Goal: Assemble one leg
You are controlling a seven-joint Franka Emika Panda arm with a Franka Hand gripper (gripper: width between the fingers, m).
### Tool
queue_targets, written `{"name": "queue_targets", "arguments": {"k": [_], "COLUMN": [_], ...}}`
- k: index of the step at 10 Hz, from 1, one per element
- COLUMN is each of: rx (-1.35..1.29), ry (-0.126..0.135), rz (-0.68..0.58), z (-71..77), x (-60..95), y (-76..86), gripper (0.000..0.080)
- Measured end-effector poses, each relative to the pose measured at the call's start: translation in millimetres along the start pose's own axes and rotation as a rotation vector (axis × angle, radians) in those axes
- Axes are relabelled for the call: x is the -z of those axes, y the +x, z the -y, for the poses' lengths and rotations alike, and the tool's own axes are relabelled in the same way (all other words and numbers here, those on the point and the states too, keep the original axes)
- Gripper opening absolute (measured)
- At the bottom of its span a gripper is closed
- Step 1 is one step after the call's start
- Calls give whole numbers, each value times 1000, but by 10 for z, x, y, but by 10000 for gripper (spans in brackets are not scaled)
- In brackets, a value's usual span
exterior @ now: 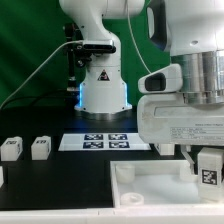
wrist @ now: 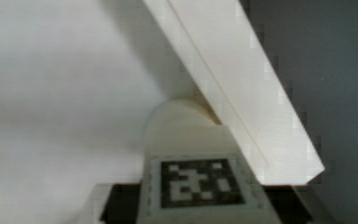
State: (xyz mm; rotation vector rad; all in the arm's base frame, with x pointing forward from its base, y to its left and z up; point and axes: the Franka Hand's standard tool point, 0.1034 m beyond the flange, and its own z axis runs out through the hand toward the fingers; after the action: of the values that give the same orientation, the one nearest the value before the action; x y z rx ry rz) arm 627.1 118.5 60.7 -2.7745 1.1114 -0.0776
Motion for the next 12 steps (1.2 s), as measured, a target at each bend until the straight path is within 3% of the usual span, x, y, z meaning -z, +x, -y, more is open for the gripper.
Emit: {"name": "queue_targets", "arguments": {"k": [3,5,8,9,10,12], "rx": [-497,-881,-961,-955,-879,-689], "ry": [32,77,80,80,77,63], "rz": [40,62,70,70,70,74], "z": [9,40,43,43,36,21], "x": [-21,-57,-70,-70,-71,-67], "y": [-10,-32,-41,-43,-50,-75], "gripper": [287,287,286,485,595,633]}}
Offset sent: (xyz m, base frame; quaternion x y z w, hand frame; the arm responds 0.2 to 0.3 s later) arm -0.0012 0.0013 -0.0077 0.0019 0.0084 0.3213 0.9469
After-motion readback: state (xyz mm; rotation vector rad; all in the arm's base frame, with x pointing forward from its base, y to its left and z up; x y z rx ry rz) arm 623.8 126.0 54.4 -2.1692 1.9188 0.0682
